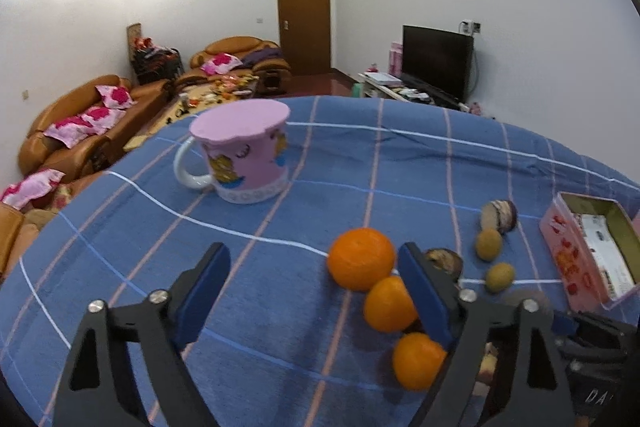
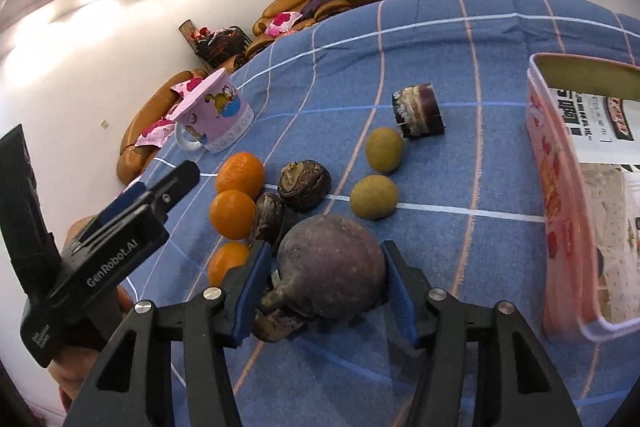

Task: Organize fruits
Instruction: 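Grasp the purple fruit with the right tool while the left tool grasps the small jar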

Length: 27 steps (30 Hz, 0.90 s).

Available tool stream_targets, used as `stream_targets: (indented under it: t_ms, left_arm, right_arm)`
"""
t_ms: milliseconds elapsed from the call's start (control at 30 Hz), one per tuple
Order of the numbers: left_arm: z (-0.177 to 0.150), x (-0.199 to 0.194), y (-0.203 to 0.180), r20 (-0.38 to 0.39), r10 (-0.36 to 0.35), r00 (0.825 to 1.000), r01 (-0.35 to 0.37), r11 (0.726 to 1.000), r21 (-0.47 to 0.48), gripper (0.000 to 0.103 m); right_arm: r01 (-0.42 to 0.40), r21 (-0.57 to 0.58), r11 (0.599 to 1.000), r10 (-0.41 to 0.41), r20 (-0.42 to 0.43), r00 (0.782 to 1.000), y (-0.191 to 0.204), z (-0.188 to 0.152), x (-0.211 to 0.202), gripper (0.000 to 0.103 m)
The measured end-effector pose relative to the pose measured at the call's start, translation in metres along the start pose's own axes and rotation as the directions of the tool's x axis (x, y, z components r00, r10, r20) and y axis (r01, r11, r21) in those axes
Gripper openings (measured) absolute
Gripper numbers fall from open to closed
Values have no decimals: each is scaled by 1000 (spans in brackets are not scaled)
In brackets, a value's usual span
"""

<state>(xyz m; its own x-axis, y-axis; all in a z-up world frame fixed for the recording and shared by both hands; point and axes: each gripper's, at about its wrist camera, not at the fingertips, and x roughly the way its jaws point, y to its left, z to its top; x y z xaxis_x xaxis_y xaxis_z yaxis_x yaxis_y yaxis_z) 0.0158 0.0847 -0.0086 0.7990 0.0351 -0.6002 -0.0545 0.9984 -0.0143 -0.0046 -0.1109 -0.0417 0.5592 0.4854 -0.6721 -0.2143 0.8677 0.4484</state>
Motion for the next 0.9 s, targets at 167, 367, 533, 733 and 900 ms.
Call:
stream_targets:
  t_ms: [167, 367, 533, 733, 900]
  left_arm:
    - [-8, -6, 2, -28, -147, 989, 145, 987, -71, 53]
    - [-21, -11, -27, -54, -187, 981, 189, 982, 28, 48]
    - [-30, -11, -38, -110, -201, 973, 209, 976, 66, 48]
    - [-32, -1, -30, -175, -219, 960, 224, 975, 9, 48]
    - [-36, -5, -34, -169, -230, 958, 239, 971, 28, 44]
  right_arm:
    - [20, -45, 999, -12, 179, 984, 10, 8, -40, 46]
    - [106, -111, 988, -72, 279, 958, 16, 12, -71, 26]
    - [21, -40, 999, -11, 218, 976, -5, 15, -72, 27]
    - [-25, -24, 999, 31, 304, 952, -19, -5, -111, 70]
    - [33, 48, 998, -47, 322, 946, -44, -44, -147, 70]
